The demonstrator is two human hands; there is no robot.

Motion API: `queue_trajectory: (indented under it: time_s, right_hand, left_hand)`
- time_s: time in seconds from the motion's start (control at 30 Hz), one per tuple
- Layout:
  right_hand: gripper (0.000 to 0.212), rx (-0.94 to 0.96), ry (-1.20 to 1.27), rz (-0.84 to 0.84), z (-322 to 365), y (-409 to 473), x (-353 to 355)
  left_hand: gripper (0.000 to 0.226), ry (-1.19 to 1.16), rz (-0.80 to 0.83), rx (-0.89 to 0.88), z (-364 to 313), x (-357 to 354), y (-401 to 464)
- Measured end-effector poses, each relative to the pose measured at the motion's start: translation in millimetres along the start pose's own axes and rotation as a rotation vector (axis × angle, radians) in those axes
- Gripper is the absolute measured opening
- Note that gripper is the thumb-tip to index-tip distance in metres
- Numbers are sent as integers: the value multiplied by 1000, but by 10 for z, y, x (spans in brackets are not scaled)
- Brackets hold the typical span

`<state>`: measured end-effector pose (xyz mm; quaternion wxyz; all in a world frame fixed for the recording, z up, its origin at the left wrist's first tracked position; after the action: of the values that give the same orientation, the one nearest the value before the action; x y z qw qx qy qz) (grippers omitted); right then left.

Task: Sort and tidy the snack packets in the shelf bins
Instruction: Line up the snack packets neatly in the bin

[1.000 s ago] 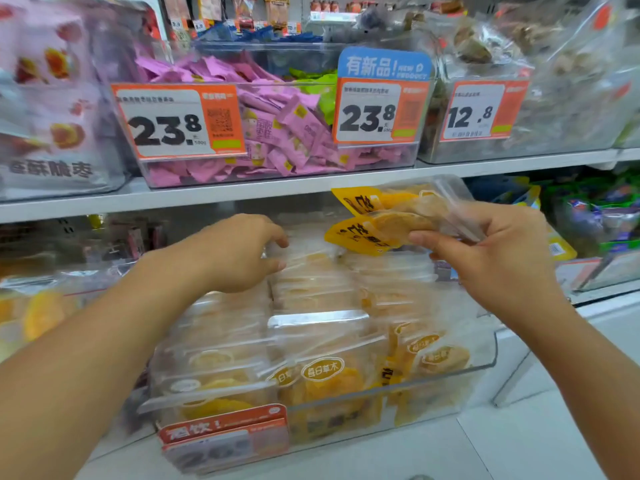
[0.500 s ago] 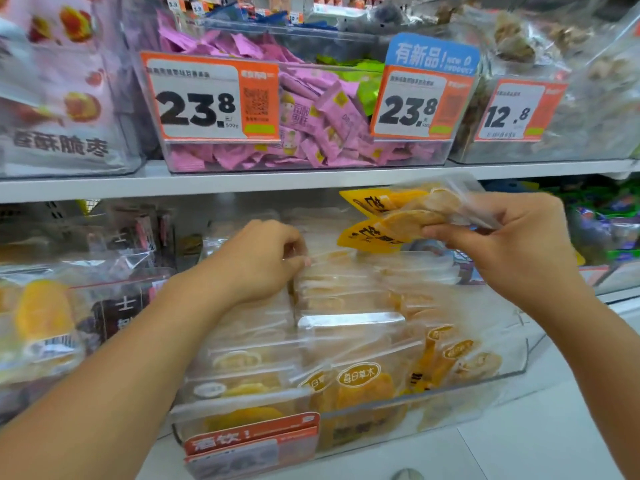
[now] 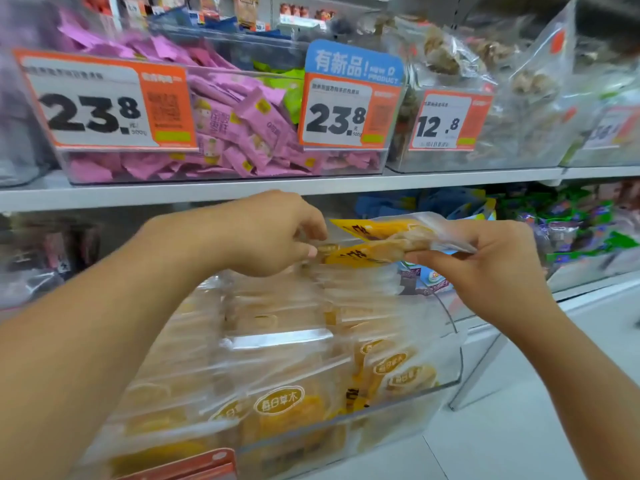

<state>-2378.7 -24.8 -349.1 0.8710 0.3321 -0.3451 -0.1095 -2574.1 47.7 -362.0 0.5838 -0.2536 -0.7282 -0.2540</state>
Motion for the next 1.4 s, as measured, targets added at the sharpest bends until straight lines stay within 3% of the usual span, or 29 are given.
queue_trajectory:
  time_s: [0.2,0.3,0.37,0.5,0.6,0.77,0.83,0.97,1.2,1.4]
  right_hand:
    - [24,-19,-53,1,-107,21,48]
    - [18,-53,18,-44,-206,-15,131]
    - [21,-98,71,-82,-289,-41,204]
    - [29,-121,81,-102,-321,-82,254]
    - [30,-138,82,-114,-315,-79,258]
    - [26,-180,142,-200,-324,-72,358]
    - [23,-200,134,-202,-326,-59,378]
    - [24,-207,130,-186,-270,-75,388]
    - [26,-136,163,-146,-120,-147,408]
    - [22,-85,-127,122,-167,100,-115]
  left_hand:
    - [17,139,62,-5,176,-460,496]
    - [16,165,164,-34,206,-525,578]
    - [3,232,180,-56,216,-572,600]
    - [21,229,122,-11,309,-608,655]
    - [17,231,57,54,386,-584,687]
    - [32,-73,-146,141,491,-409,619]
    - [34,-105,-153,158,506,-388,615]
    - [19,-165,-111,122,450,-440,644]
    - [36,17,-139,210,462,-448,609]
    - [28,-89,-157,241,528,-388,551]
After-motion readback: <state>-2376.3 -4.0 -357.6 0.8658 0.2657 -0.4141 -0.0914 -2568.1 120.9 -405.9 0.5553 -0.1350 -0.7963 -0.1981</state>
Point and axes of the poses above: each hand's wrist, its own y-axis towards the middle knuckle, its own x-axis out of the back of the hand, z = x × y, the point moved 9 cm from there along y, towards the middle knuckle, and after that the axes turned 5 degrees about -x, right-handed, at the moved point
